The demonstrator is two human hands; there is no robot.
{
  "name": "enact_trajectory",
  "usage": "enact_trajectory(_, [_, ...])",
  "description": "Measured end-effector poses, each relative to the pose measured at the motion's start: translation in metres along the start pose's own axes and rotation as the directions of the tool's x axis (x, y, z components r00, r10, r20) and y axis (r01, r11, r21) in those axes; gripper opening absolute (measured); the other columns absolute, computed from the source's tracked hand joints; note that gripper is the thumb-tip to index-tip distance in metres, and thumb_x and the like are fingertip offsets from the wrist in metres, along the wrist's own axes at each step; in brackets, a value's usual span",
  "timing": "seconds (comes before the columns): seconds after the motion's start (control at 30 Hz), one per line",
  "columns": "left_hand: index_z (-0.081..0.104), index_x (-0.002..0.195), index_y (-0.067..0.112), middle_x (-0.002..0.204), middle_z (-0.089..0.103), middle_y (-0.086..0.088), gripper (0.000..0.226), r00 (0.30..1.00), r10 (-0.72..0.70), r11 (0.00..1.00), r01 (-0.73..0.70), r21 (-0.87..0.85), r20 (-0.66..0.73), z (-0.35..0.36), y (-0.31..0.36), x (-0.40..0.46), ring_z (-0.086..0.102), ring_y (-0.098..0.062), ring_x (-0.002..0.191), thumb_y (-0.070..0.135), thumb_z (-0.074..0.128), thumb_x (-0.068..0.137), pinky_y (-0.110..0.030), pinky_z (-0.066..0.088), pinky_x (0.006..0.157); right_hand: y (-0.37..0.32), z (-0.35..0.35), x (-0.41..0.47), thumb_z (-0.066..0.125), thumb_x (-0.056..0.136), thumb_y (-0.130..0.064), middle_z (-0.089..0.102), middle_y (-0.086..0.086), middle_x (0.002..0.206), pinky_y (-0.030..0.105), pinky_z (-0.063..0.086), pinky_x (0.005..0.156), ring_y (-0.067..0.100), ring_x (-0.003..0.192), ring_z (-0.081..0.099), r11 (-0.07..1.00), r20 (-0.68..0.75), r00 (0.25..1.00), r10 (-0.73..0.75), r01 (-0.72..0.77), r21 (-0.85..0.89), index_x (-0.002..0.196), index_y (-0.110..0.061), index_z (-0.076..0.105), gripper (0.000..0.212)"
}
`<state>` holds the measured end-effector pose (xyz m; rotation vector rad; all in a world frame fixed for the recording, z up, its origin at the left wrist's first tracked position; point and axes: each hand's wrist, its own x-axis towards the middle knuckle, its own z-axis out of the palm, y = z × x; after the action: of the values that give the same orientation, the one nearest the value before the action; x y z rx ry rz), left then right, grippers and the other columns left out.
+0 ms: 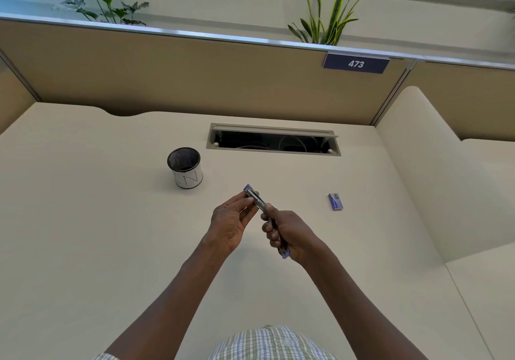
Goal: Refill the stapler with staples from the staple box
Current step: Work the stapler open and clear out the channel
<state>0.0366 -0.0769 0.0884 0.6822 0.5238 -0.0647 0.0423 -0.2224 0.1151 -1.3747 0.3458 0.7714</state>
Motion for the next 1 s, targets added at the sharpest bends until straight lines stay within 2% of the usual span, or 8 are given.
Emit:
enact_trajectory(0.1, [0.072, 0.102, -0.005, 0.100, 0.076, -0.017, 0.019, 1.000, 0.020, 1.000, -0.020, -0.010, -0.018, -0.001, -0.002, 0.001, 0.075, -0.024, 0.091, -0.008, 0.063, 0.086, -0.026, 0.060, 0.072, 0.001, 0.002, -0.002, 0.053, 0.100, -0.042, 0.051, -0.002, 0.054, 0.018, 0.030, 0.037, 0.010, 0.040, 0.039, 0.987, -0.054, 0.993, -0.106, 0.099, -0.124, 0.087, -0.010, 0.059, 0.035])
enact_trajectory(0.23, [0.071, 0.102, -0.006, 0.103, 0.076, -0.020, 0.017, 0.997, 0.068, 0.998, -0.068, 0.008, -0.043, -0.001, -0.004, 0.001, 0.073, -0.030, 0.099, -0.007, 0.063, 0.087, -0.030, 0.060, 0.077, 0.001, 0.007, -0.003, 0.051, 0.101, -0.043, 0.053, 0.000, 0.055, 0.019, 0.028, 0.039, 0.013, 0.037, 0.040, 0.940, -0.111, 0.969, -0.221, 0.181, -0.291, 0.086, -0.009, 0.060, 0.038])
enact_trajectory(0.33, [0.075, 0.093, -0.001, 0.098, 0.077, -0.018, 0.014, 0.992, 0.119, 0.993, -0.118, 0.015, -0.053, 0.002, -0.007, -0.003, 0.074, -0.028, 0.094, -0.005, 0.063, 0.088, -0.029, 0.061, 0.076, 0.001, 0.011, -0.003, 0.051, 0.100, -0.043, 0.054, 0.002, 0.056, 0.018, 0.026, 0.038, 0.014, 0.034, 0.039, 0.896, -0.114, 0.947, -0.299, 0.237, -0.375, 0.083, -0.010, 0.059, 0.038])
enact_trajectory(0.43, [0.073, 0.096, -0.001, 0.092, 0.077, -0.017, 0.011, 0.980, 0.176, 0.984, -0.173, 0.035, -0.092, 0.006, -0.011, -0.008, 0.075, -0.026, 0.090, -0.001, 0.063, 0.090, -0.026, 0.060, 0.073, 0.001, 0.014, -0.004, 0.051, 0.100, -0.042, 0.053, 0.001, 0.054, 0.018, 0.026, 0.039, 0.014, 0.033, 0.039, 0.900, -0.128, 0.945, -0.300, 0.237, -0.366, 0.082, -0.011, 0.058, 0.037])
enact_trajectory(0.53, [0.064, 0.104, -0.001, 0.090, 0.077, -0.020, 0.016, 0.943, 0.279, 0.955, -0.252, 0.158, -0.183, 0.007, -0.014, -0.010, 0.076, -0.028, 0.085, 0.005, 0.068, 0.089, -0.025, 0.060, 0.069, 0.000, 0.016, -0.004, 0.051, 0.100, -0.041, 0.053, -0.001, 0.051, 0.025, 0.028, 0.044, 0.015, 0.037, 0.040, 0.933, -0.129, 0.959, -0.254, 0.208, -0.293, 0.083, -0.010, 0.059, 0.037])
enact_trajectory(0.73, [0.074, 0.094, 0.008, 0.082, 0.078, -0.011, 0.007, 0.864, 0.491, 0.804, -0.398, 0.441, -0.116, 0.002, -0.015, -0.010, 0.077, -0.021, 0.078, 0.009, 0.071, 0.087, -0.028, 0.060, 0.064, -0.004, 0.019, -0.008, 0.050, 0.102, -0.038, 0.053, 0.002, 0.055, 0.021, 0.031, 0.038, 0.012, 0.038, 0.040, 0.940, -0.106, 0.964, -0.243, 0.207, -0.269, 0.087, -0.007, 0.060, 0.036])
enact_trajectory(0.9, [0.077, 0.091, 0.014, 0.077, 0.077, -0.004, 0.007, 0.821, 0.562, 0.720, -0.427, 0.547, -0.100, -0.004, -0.016, -0.008, 0.075, -0.017, 0.074, 0.012, 0.072, 0.087, -0.029, 0.061, 0.063, -0.001, 0.025, -0.009, 0.049, 0.103, -0.037, 0.055, 0.004, 0.058, 0.020, 0.032, 0.037, 0.012, 0.037, 0.042, 0.929, -0.082, 0.962, -0.262, 0.228, -0.293, 0.086, -0.006, 0.060, 0.037])
enact_trajectory(1.0, [0.077, 0.088, 0.016, 0.074, 0.076, 0.003, 0.006, 0.854, 0.499, 0.773, -0.362, 0.520, -0.148, -0.006, -0.014, -0.006, 0.073, -0.014, 0.072, 0.013, 0.073, 0.085, -0.026, 0.060, 0.063, 0.002, 0.026, -0.007, 0.050, 0.102, -0.037, 0.056, 0.004, 0.055, 0.020, 0.031, 0.037, 0.013, 0.035, 0.041, 0.921, -0.093, 0.956, -0.278, 0.238, -0.310, 0.082, -0.007, 0.059, 0.037])
